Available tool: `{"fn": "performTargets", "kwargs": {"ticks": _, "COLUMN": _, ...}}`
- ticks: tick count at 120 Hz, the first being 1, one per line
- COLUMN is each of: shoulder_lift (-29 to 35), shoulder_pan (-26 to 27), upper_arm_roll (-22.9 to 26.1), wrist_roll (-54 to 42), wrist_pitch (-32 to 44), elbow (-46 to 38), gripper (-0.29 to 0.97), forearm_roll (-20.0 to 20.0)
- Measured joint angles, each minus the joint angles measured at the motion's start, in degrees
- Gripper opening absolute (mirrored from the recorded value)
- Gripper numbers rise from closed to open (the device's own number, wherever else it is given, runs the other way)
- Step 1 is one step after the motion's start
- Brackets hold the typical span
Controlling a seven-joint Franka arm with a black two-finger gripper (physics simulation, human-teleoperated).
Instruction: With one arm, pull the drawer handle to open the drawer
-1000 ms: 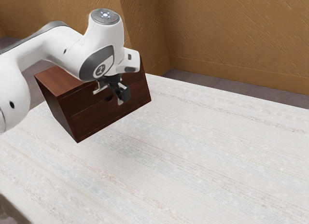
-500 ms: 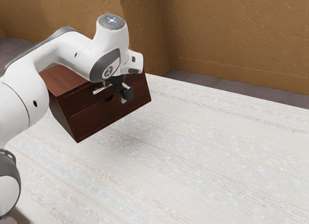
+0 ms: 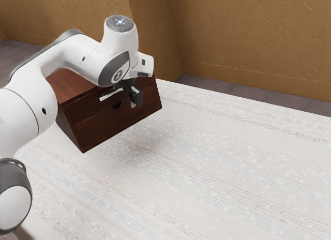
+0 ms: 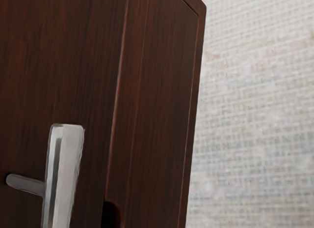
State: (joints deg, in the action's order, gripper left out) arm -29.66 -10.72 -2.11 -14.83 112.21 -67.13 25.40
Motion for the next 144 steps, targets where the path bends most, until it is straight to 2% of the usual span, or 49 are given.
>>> {"fn": "performTargets", "kwargs": {"ticks": 49, "shoulder_lift": -0.78, "shoulder_pan": 0.29, "upper_arm_roll": 0.07, "wrist_roll": -1.52, "wrist_pitch": 0.01, "elbow": 0.34, "gripper": 0.66, "forearm_roll": 0.00}}
{"fn": "performTargets", "kwargs": {"ticks": 144, "shoulder_lift": 7.59, "shoulder_pan": 4.44, "upper_arm_roll": -0.12, "wrist_roll": -1.98, "wrist_pitch": 0.36, "elbow": -12.06, "gripper": 0.67, "forearm_roll": -1.13}}
